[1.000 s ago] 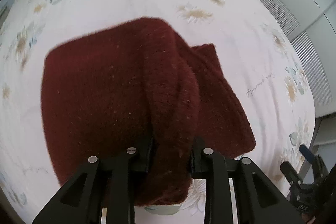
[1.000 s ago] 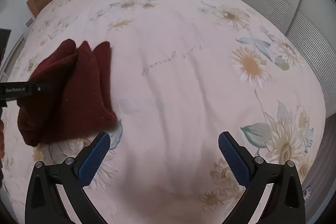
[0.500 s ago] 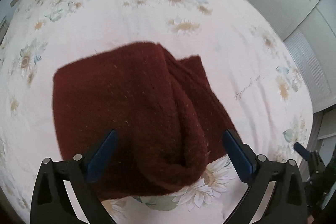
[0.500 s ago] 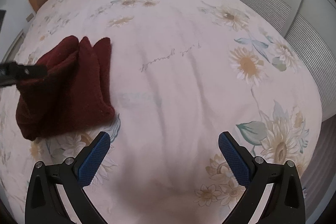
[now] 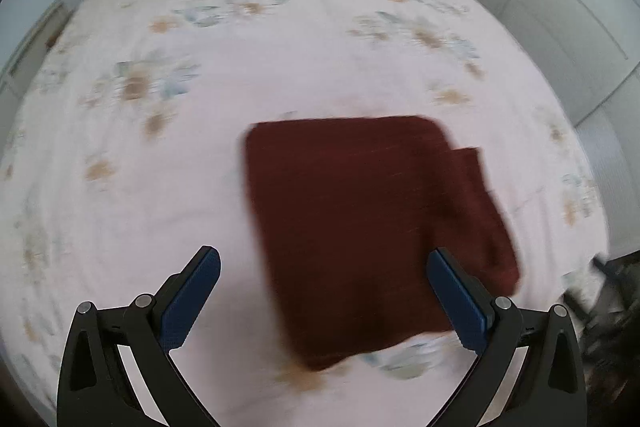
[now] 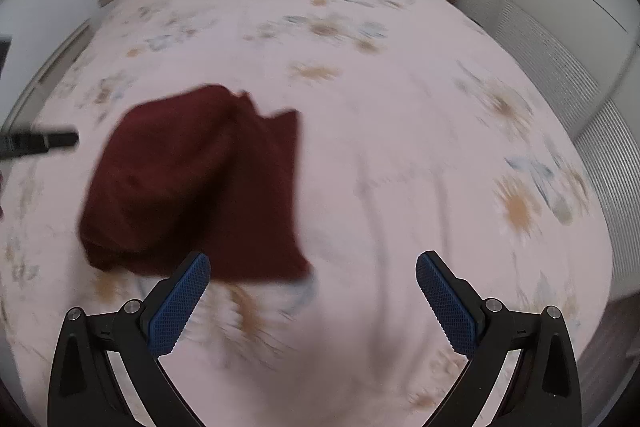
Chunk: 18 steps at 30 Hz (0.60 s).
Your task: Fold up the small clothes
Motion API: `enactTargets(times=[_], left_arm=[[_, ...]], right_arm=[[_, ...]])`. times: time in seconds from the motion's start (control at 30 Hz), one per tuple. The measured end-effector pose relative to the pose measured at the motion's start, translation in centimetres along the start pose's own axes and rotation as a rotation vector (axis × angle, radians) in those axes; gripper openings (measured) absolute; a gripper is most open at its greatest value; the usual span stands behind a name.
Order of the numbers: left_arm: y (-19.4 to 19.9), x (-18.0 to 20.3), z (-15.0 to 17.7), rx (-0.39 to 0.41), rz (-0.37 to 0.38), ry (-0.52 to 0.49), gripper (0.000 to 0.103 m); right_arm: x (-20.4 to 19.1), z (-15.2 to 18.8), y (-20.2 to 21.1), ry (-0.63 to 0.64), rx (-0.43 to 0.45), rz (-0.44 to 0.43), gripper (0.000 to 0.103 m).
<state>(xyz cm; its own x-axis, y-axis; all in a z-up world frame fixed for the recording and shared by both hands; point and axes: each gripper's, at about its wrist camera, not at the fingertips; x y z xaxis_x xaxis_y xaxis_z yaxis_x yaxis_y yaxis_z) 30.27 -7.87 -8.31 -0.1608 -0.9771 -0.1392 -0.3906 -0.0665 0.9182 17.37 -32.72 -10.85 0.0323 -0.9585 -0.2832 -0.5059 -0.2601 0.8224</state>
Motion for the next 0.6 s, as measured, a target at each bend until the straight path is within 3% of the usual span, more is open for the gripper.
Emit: enactTargets(times=[0.13,0.23,0.33,0.43,0.6], left_arm=[[-1.1,-2.9,2.9,-0.019,-0.021,0.02,0.102],[-1.5,-4.4,5.0,-0.018,-0.012,0.05,0.102],[-1.5,-5.4,6.3,-0.021,0.014,0.071,0.102],[-1.2,-5.9,7.0,-0.011,0.017,0.075,0.102],[-1.4,-6.2,7.6,0.006,0.036,0.069,0.102]], right_arm=[[-3.4,-3.8,-1.9,0.052,-0.038,-0.052,0.1],[-5.5,-6.6,-3.8,0.064,-0.067,-0.105,0.081],[-7.1,-8.2,-6.0,0.065,-0.117,-0.126,0.079],[-8.4,-8.7,-8.5,0.076,-0.19,-0.136,0.065],[-8.6,-7.2,-12.7,0.039,-0.321,-0.142,0.065]])
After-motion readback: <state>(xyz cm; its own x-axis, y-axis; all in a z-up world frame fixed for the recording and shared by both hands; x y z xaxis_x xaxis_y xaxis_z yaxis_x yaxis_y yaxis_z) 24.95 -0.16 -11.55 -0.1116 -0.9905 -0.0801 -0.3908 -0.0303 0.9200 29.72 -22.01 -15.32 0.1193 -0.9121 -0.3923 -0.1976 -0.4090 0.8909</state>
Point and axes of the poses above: each gripper's, at about its wrist camera, not at the fingertips, and y roughly against the way its jaws point, x to its right, z to its underside, and after that the axes turned 13 degrees about -z, right-handed
